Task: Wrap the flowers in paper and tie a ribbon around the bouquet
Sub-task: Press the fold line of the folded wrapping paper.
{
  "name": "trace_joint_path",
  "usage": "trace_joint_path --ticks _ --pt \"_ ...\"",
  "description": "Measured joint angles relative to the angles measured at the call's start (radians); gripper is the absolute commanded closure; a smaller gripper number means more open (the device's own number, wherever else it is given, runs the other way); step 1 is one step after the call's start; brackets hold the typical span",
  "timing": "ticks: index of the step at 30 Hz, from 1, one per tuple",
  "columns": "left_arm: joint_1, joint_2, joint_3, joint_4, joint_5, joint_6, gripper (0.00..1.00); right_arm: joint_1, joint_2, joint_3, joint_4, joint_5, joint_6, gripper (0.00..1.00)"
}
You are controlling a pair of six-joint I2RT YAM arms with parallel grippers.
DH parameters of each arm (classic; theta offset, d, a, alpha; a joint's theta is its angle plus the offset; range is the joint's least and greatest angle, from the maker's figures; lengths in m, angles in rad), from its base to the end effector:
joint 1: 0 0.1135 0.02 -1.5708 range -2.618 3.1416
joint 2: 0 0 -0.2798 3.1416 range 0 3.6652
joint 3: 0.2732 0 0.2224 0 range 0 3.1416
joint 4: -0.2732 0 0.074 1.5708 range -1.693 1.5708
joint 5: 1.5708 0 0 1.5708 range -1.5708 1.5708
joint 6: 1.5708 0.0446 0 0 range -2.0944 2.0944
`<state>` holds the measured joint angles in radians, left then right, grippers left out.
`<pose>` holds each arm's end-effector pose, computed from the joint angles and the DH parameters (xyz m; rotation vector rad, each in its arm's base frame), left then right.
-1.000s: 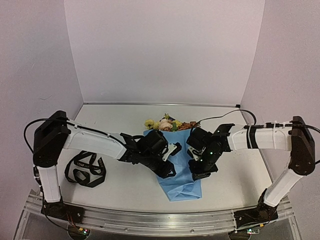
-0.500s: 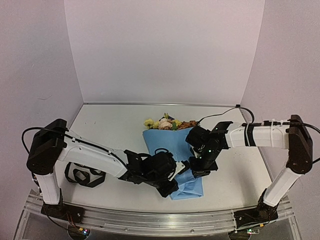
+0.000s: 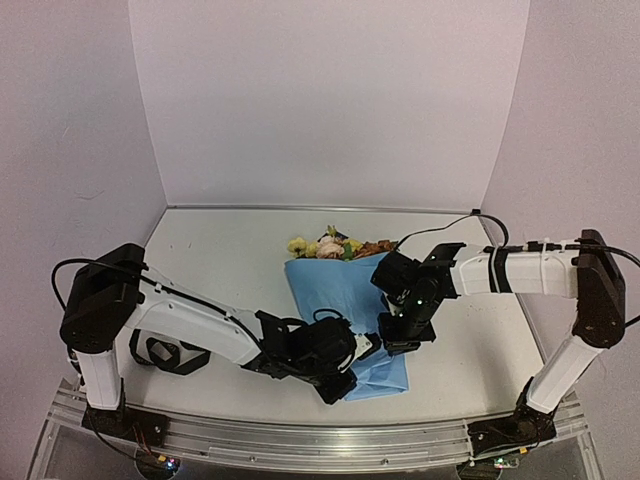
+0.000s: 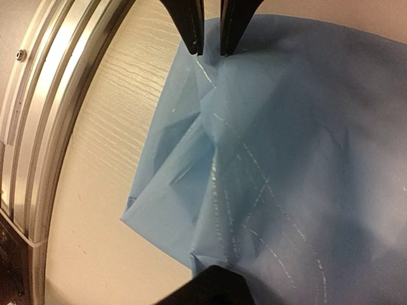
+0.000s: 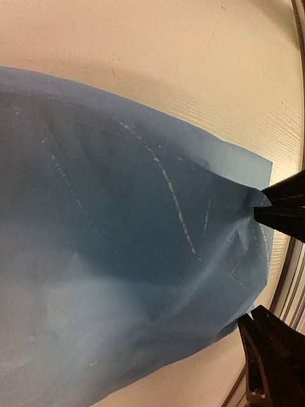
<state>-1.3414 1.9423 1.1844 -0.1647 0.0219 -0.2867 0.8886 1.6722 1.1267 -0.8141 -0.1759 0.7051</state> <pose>0.0877 -0.3800 0.1761 1.3339 2.2713 -0.6632 0.1751 0.2279 0.2168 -0.3119 3.0749 0.4247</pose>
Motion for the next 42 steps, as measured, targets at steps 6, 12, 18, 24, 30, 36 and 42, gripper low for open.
trace_joint_path --ticks 6,12,18,24,30,36,42 --pt "-0.035 0.0 -0.006 0.011 -0.03 0.001 0.9 0.0 0.0 0.0 -0.005 0.004 0.003 1.0" --pt "-0.048 0.004 -0.007 0.016 -0.076 0.003 0.9 0.0 0.0 0.0 -0.003 0.004 0.004 1.0" --pt "-0.047 0.052 -0.005 0.035 -0.087 0.003 0.93 0.0 0.0 0.0 -0.002 0.003 0.007 1.0" --pt "-0.047 0.078 0.006 0.064 -0.076 0.003 1.0 0.0 0.0 0.0 -0.003 0.005 0.007 1.0" --pt "-0.047 0.089 0.007 0.099 -0.053 0.003 1.0 -0.005 0.0 0.003 -0.031 0.027 -0.006 1.0" --pt "-0.049 0.1 0.007 0.131 -0.026 0.004 1.0 -0.02 0.0 0.052 -0.082 0.03 -0.041 1.0" --pt "-0.053 0.108 0.008 0.156 -0.016 0.008 1.0 -0.025 0.025 0.115 -0.145 0.026 -0.076 1.0"
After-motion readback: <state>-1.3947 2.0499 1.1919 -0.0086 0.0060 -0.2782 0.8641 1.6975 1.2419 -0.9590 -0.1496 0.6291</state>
